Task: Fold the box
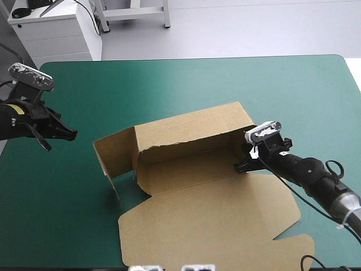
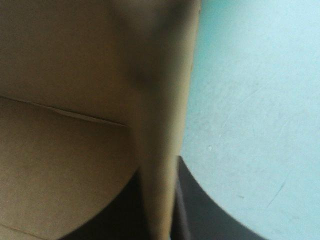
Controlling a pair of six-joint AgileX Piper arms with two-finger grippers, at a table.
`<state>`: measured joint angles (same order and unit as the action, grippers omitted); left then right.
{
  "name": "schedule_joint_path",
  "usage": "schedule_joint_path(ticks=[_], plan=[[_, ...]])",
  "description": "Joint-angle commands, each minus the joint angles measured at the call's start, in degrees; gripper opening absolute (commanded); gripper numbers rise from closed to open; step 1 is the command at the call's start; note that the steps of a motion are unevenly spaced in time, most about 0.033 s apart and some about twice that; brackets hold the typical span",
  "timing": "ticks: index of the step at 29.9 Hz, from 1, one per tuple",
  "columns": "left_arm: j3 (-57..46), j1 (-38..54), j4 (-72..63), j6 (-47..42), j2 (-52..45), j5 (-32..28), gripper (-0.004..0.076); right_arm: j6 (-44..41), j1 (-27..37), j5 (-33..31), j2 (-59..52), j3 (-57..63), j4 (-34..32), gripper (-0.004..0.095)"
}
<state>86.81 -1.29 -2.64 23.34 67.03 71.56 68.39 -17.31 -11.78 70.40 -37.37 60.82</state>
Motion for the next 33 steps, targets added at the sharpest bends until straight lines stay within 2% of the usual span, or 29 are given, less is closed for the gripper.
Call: schedule_joint_path(ticks=[1, 6, 9, 13, 16, 18, 21, 24, 33], plan=[[1.02, 0.08, -0.84, 0.13, -1.21, -3.43, 0.0015, 1.95, -0.25, 0.22, -5.67, -1.75, 0.69, -0.0019], [1.02, 0.08, -0.84, 0.13, -1.48, -3.43, 0.0015, -2.76, -0.15, -2.71, -11.39, -4.08, -4.22, -0.0019], [1.02, 0.08, -0.69, 0.13, -1.75, -3.43, 0.0015, -14.71, 0.42, -5.60, -13.25, -6.56, -14.10, -0.0019], [1.02, 0.08, -0.69, 0.13, -1.88, -3.32, 0.0015, -33.93, 1.49, -19.42, -12.52, -14.14, -35.03, -0.0019], [1.02, 0.08, -0.69, 0.13, -1.88, -3.32, 0.0015, -42.67, 1.49, -28.99, -12.06, -20.56, -44.95, -0.0019], [1.02, 0.08, -0.69, 0.13, -1.88, -3.32, 0.0015, -46.90, 1.49, -34.58, -11.91, -24.34, -48.67, -0.0019], [1.02, 0.08, -0.69, 0.13, -1.88, -2.98, 0.0015, -50.68, 1.49, -45.19, -11.10, -29.64, -51.50, -0.0019], [1.02, 0.08, -0.69, 0.13, -1.88, -2.99, 0.0015, -53.17, 1.49, -52.84, -9.17, -32.98, -51.61, -0.0019], [1.02, 0.08, 0.00, 0.13, -1.88, -2.99, 0.0010, -56.64, 1.49, -55.26, -0.43, -33.24, -52.00, -0.0019]])
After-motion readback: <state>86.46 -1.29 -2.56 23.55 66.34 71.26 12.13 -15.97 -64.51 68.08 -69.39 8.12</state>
